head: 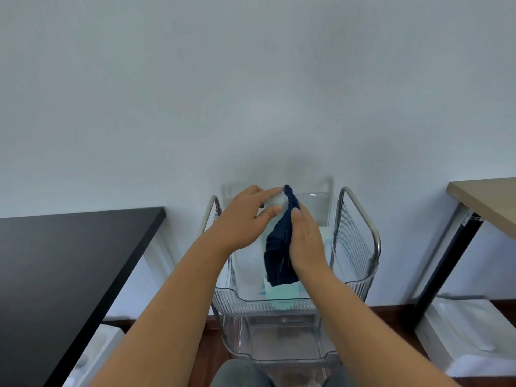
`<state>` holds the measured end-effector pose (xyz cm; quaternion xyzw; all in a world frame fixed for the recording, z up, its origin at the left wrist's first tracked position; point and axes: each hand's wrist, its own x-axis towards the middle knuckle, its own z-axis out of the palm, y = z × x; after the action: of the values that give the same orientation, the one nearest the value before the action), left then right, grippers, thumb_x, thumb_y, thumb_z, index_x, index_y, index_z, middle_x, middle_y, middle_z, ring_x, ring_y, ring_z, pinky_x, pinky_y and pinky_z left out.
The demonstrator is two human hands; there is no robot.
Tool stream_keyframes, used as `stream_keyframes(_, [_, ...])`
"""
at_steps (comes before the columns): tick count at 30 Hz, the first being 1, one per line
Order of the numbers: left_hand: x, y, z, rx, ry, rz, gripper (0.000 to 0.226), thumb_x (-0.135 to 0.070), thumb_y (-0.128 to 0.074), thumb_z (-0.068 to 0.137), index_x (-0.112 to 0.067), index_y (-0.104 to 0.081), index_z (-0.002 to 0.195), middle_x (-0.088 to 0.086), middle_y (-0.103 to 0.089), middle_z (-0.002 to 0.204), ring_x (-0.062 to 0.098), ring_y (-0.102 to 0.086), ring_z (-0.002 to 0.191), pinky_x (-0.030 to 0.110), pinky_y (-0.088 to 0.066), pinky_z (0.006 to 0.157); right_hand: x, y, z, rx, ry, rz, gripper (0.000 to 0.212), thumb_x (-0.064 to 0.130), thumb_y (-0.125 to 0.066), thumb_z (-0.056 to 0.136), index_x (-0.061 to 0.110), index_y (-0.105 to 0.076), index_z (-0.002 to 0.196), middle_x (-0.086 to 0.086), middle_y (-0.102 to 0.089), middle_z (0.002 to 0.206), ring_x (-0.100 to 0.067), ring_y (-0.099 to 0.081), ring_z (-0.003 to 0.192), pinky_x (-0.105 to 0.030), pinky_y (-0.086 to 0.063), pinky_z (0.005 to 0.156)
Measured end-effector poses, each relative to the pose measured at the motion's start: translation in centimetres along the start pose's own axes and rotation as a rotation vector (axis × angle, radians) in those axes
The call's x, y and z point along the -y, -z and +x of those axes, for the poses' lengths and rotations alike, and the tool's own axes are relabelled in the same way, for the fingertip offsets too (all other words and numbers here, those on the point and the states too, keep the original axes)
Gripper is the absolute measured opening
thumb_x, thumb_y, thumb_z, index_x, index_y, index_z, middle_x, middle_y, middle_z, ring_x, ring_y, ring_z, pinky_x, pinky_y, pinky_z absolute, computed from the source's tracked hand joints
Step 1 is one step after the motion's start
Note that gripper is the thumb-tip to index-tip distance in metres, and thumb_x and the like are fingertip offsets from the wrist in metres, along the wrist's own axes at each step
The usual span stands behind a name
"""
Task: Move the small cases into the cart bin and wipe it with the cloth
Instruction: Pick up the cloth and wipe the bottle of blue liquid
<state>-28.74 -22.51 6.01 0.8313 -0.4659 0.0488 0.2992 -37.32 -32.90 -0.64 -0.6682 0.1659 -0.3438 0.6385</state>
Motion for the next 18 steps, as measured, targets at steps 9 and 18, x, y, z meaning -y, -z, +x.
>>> stream_keyframes(9, [-1.1,-1.8,-0.9,-0.165,-0.042,-0.136,0.040,-0.036,-0.064,0.093,-0.023,-0.062,0.131,-0.004,-0.061,0.111,0.011,-0.053,0.109,0.018,-0.037,0.093,-0.1,-1.0,-0.8,-0.179,0.013,0.138,0.046,0.039,-0.036,0.091,0.024,-0.057,0.130,0.000,-0.060,0.126,-0.016,-0.056,0.117,-0.041,-0.046,0.101])
stream_keyframes(18, [0.2,-0.7,-1.0,-0.030,-0.053,-0.201,0.036,-0.028,-0.056,0.098,-0.030,-0.057,0.135,-0.009,-0.060,0.121,0.005,-0.050,0.116,0.017,-0.036,0.099,1.1,2.2,3.4,0.168,-0.401,0.271,0.029,0.035,-0.052,0.086,0.016,-0.073,0.088,-0.013,-0.071,0.084,-0.029,-0.065,0.078,-0.041,-0.049,0.077])
